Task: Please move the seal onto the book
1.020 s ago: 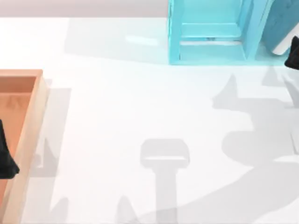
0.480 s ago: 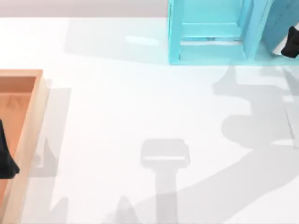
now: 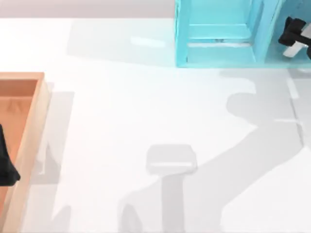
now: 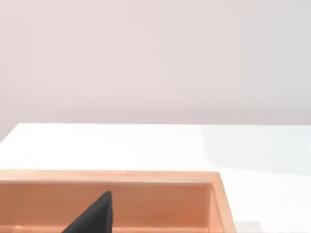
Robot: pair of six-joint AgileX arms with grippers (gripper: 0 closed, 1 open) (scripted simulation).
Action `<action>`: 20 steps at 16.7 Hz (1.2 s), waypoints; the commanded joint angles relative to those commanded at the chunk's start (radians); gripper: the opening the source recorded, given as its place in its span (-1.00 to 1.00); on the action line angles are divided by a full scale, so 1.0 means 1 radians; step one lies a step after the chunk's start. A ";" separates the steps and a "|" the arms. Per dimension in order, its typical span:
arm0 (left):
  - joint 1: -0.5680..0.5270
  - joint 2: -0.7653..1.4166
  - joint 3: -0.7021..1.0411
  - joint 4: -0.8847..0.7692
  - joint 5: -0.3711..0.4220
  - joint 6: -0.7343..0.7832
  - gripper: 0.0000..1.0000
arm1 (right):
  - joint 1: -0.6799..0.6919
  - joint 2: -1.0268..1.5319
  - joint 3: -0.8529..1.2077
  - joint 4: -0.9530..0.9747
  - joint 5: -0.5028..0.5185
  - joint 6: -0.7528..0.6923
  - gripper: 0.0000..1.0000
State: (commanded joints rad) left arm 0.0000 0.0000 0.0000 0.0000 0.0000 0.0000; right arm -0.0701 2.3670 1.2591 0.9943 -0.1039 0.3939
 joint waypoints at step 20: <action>0.000 0.000 0.000 0.000 0.000 0.000 1.00 | 0.000 0.001 0.002 -0.001 0.000 0.000 -1.00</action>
State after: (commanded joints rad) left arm 0.0000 0.0000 0.0000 0.0000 0.0000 0.0000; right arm -0.0699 2.3679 1.2608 0.9933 -0.1037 0.3939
